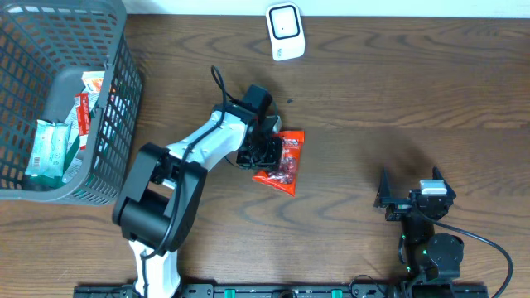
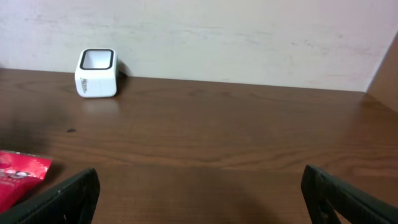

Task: Scan the item barcode
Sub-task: 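Lower the red bag onto the table and open the left gripper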

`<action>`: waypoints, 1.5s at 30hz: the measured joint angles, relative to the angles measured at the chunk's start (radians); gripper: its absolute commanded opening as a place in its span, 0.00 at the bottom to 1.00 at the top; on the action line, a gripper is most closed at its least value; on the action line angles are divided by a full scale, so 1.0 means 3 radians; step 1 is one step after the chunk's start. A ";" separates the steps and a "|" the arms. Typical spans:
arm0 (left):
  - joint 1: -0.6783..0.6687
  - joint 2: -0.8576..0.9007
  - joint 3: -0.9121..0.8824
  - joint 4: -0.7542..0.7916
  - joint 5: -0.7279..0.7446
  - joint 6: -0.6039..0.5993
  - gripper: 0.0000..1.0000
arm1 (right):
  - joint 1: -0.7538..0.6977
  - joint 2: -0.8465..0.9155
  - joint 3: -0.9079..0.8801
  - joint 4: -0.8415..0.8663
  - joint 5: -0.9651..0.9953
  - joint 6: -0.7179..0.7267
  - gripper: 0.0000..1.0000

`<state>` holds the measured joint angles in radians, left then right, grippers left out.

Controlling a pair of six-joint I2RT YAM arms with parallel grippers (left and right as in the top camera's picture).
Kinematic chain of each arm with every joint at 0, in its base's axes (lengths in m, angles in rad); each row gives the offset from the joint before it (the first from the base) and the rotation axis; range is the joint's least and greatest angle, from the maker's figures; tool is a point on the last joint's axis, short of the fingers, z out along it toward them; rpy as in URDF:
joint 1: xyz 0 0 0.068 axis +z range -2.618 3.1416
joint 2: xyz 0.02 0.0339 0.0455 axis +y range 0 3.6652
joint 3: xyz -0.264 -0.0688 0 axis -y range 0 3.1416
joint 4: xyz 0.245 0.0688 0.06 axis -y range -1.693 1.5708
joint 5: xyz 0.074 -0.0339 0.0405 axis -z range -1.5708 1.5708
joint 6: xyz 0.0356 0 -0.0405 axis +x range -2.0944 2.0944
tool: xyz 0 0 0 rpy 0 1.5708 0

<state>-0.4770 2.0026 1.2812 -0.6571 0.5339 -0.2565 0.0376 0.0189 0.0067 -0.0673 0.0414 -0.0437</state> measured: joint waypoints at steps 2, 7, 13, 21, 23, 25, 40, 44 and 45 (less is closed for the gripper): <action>-0.0010 0.0017 0.0001 -0.0028 0.0046 0.0022 0.08 | 0.0000 0.0000 0.0000 -0.0001 -0.0001 0.0000 0.99; -0.0018 -0.0004 0.0001 -0.0057 0.0069 0.0064 0.14 | 0.0000 0.0000 0.0000 -0.0001 0.0000 0.0000 0.99; -0.0001 -0.0328 0.0001 0.0017 -0.0032 0.0058 0.07 | 0.0000 0.0000 0.0001 -0.0001 0.0000 0.0000 0.99; -0.0036 -0.0727 -0.0008 -0.0084 -0.0001 -0.0028 0.07 | 0.0000 0.0000 0.0000 0.0000 0.0000 0.0000 0.99; -0.0055 -0.0698 -0.0066 -0.0132 0.0033 -0.0031 0.08 | 0.0000 0.0000 0.0000 -0.0001 0.0000 0.0000 0.99; -0.0071 -0.0674 -0.0196 -0.0142 0.0048 -0.0031 0.08 | 0.0000 0.0000 0.0000 0.0000 0.0000 0.0000 0.99; -0.0076 -0.0643 -0.1020 0.0306 -0.0295 -0.0033 0.07 | 0.0000 0.0000 0.0001 -0.0001 0.0000 0.0001 0.99; -0.0075 -0.0779 -0.1022 0.0299 -0.0309 -0.0114 0.07 | 0.0000 0.0000 0.0000 -0.0001 0.0000 0.0000 0.99; -0.0075 -0.0863 -0.1022 0.0327 -0.0312 -0.0128 0.07 | 0.0000 0.0000 0.0001 -0.0001 0.0000 0.0000 0.99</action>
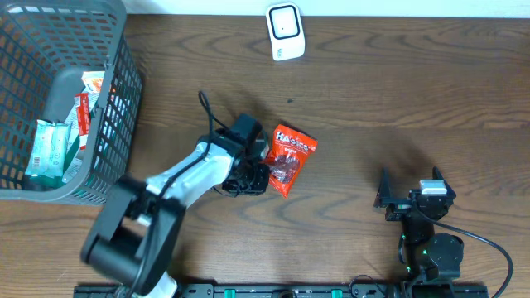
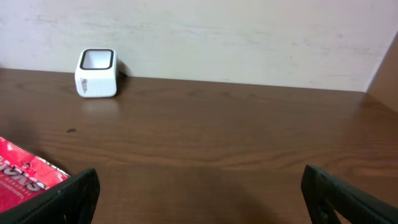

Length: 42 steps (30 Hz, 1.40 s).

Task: Scan the item barcode
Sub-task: 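Lower the red bag onto the table and open the left gripper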

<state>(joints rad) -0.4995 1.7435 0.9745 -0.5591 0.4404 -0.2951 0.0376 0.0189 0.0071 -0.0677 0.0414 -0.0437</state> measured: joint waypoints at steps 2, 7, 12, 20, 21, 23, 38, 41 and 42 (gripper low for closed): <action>0.0000 -0.0252 0.0001 0.0165 -0.0005 -0.0027 0.07 | 0.0000 0.0000 0.0000 0.0001 0.0000 0.0000 0.99; -0.0001 -0.0641 0.0027 0.0549 -0.0018 -0.0065 0.07 | 0.0000 0.0000 0.0000 0.0001 0.0000 0.0000 0.99; -0.0003 -0.0484 0.0028 0.0642 -0.0207 -0.0074 0.08 | 0.0000 0.0000 -0.0001 0.0000 0.0000 0.0000 0.99; 0.0006 0.0186 0.0028 0.0604 -0.0219 -0.0078 0.07 | 0.0000 0.0000 -0.0001 0.0001 0.0000 0.0000 0.99; 0.0009 0.0189 0.0038 0.0553 -0.0172 -0.0076 0.08 | 0.0000 0.0000 -0.0001 0.0001 0.0000 0.0000 0.99; 0.0009 0.0193 0.0042 0.0444 -0.0078 -0.0081 0.07 | 0.0000 0.0000 0.0000 0.0001 -0.0001 0.0000 0.99; -0.0003 -0.0777 0.0034 0.0392 -0.0385 -0.0453 0.07 | 0.0000 0.0000 -0.0001 0.0001 0.0000 0.0000 0.99; -0.0003 -0.0799 0.0034 0.0590 -0.0406 -0.0477 0.07 | 0.0000 0.0000 0.0000 0.0001 0.0000 0.0000 0.99; -0.0003 -0.0763 0.0034 0.0659 -0.0371 -0.0479 0.07 | 0.0000 0.0000 -0.0001 0.0001 0.0000 0.0000 0.99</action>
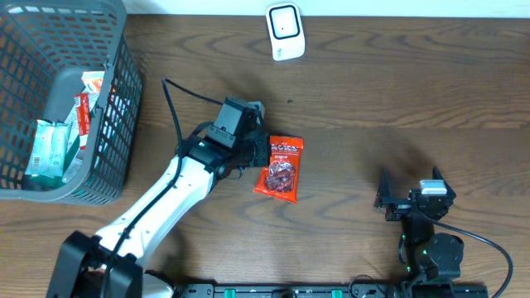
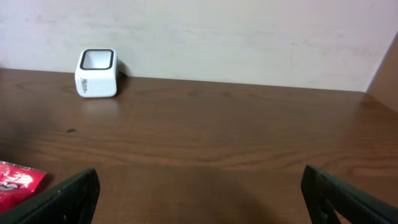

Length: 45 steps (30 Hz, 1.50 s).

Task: Scan the item barcode
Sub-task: 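Lower the red bag onto the table and open the left gripper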

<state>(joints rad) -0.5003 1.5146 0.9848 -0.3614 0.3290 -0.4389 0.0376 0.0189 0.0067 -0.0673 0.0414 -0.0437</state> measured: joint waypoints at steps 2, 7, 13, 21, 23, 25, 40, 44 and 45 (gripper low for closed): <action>0.0001 0.0122 0.0000 0.0179 0.0156 -0.0004 0.07 | 0.0000 0.0000 0.0000 0.0000 0.0000 0.0000 0.99; 0.0000 0.0626 0.0000 0.0726 0.0855 0.0056 0.07 | 0.0000 0.0001 0.0001 0.0000 0.0000 0.0000 0.99; 0.0019 0.1227 0.0000 0.0896 0.1314 0.0153 0.08 | 0.0000 0.0001 0.0000 0.0000 0.0000 0.0000 0.99; 0.0374 0.1439 0.0000 0.1025 0.1755 0.0351 0.11 | 0.0000 0.0001 0.0000 0.0000 0.0000 0.0000 0.99; 0.0498 0.1457 -0.0003 0.1213 0.1930 0.0360 0.14 | 0.0000 0.0001 0.0001 0.0000 0.0000 0.0000 0.99; 0.0600 0.1441 -0.0004 0.1396 0.2131 0.0355 0.15 | 0.0000 0.0001 0.0000 0.0000 0.0000 0.0000 0.99; 0.0659 0.0918 -0.0031 0.0446 0.1956 0.0572 0.07 | 0.0000 0.0001 0.0000 0.0000 0.0000 0.0001 0.99; 0.0659 0.0965 -0.0123 0.0175 0.1849 0.0752 0.08 | 0.0000 0.0001 0.0000 -0.0001 0.0000 0.0000 0.99; 0.0659 0.0973 -0.0160 0.0163 0.1835 0.0781 0.08 | 0.0000 0.0000 0.0000 -0.0001 0.0000 0.0000 0.99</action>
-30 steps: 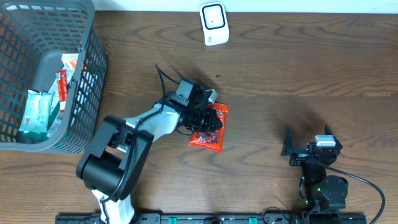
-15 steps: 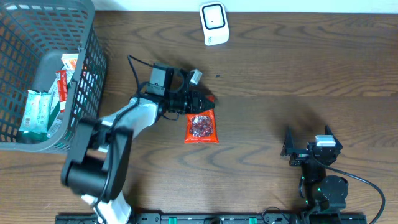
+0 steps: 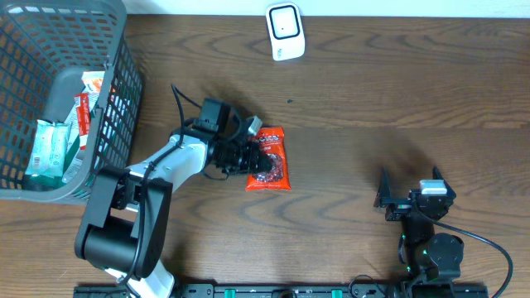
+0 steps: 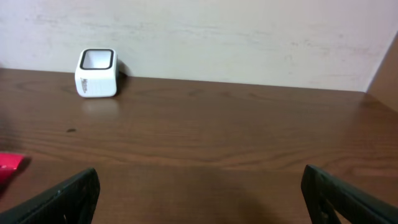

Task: Scan the item barcode
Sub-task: 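Lower the red bag onto the table and open the left gripper, then withdraw the left gripper and move the right gripper toward the bag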

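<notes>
A red snack packet [image 3: 272, 159] is at the middle of the brown table; only its corner [image 4: 9, 163] shows in the right wrist view. My left gripper [image 3: 247, 155] is at the packet's left edge, its dark fingers closed on it. The white barcode scanner [image 3: 284, 31] stands at the table's far edge, well beyond the packet, and shows as a white scanner [image 4: 95, 73] with its window facing up. My right gripper [image 4: 199, 199] rests near the front right of the table, open, with nothing between its fingertips [image 4: 69, 196].
A grey mesh basket [image 3: 116, 91] at the far left holds several more packets. The left arm's cable loops above its wrist. A pale wall runs behind the table.
The left gripper and the red packet have shifted a little left, and the packet has turned to lie nearly upright. In the right wrist view less of the packet shows. The right arm has not moved.
The left gripper was on the red packet at mid-table. Then the packet lay tilted further right, with its printed face up. Then it sat slightly lower with the arm stretched out. Now it is held a little further left. The right arm stayed parked throughout.
</notes>
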`<action>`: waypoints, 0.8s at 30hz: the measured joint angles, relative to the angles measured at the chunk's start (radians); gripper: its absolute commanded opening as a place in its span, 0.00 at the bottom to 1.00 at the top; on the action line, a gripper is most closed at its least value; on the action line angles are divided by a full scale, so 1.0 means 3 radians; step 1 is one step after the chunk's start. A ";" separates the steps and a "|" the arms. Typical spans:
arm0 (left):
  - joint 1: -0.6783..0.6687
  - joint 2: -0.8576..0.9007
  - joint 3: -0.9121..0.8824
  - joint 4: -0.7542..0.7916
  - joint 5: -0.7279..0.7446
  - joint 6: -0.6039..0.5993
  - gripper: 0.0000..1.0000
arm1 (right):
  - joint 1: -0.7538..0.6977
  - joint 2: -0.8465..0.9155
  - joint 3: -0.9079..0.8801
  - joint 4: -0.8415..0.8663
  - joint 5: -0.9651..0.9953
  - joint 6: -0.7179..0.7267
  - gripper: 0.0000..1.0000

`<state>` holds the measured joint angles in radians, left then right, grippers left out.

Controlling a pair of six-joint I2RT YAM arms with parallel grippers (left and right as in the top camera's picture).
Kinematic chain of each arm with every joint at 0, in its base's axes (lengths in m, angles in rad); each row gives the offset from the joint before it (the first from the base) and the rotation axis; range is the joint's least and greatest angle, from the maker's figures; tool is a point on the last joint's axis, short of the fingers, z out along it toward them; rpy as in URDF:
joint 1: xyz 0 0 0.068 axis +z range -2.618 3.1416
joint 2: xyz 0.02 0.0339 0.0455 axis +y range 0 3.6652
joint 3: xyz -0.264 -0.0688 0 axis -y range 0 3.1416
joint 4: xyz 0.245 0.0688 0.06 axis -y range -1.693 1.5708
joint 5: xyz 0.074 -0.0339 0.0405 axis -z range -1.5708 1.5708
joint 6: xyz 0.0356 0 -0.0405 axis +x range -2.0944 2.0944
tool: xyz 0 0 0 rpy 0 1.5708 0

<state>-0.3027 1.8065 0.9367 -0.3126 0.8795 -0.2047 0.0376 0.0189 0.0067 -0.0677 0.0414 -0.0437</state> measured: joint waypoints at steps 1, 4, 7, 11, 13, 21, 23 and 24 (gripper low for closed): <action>0.0000 0.0014 -0.0070 0.0006 -0.0038 0.0031 0.07 | 0.0000 0.0000 0.0001 0.0001 0.0000 0.0000 0.99; 0.0000 0.0036 -0.0205 0.0047 -0.0163 0.0078 0.07 | 0.0000 0.0000 0.0000 0.0001 0.0000 0.0001 0.99; 0.0005 0.0042 -0.0305 0.0172 -0.0155 0.0092 0.07 | 0.0000 0.0000 0.0001 0.0000 0.0000 0.0000 0.99; 0.0006 0.0042 -0.0329 0.0215 -0.0109 0.0100 0.08 | 0.0000 0.0000 0.0001 0.0000 0.0000 0.0001 0.99; 0.0010 0.0039 -0.0329 0.0211 -0.0074 0.0100 0.08 | 0.0000 0.0001 0.0000 0.0001 0.0000 0.0000 0.99; 0.0005 -0.0371 -0.0332 0.0464 -0.0214 0.0083 0.07 | 0.0000 0.0000 0.0000 0.0000 0.0000 0.0000 0.99; 0.0005 -0.0467 -0.0331 0.0548 -0.0365 0.0051 0.08 | 0.0000 0.0001 0.0001 0.0000 -0.0001 0.0000 0.99; 0.0005 -0.0477 -0.0331 0.0589 -0.0450 0.0037 0.07 | 0.0000 0.0000 0.0000 0.0000 0.0000 0.0000 0.99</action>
<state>-0.3012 1.6634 0.8375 -0.1360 0.7444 -0.1936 0.0376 0.0189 0.0067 -0.0677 0.0414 -0.0437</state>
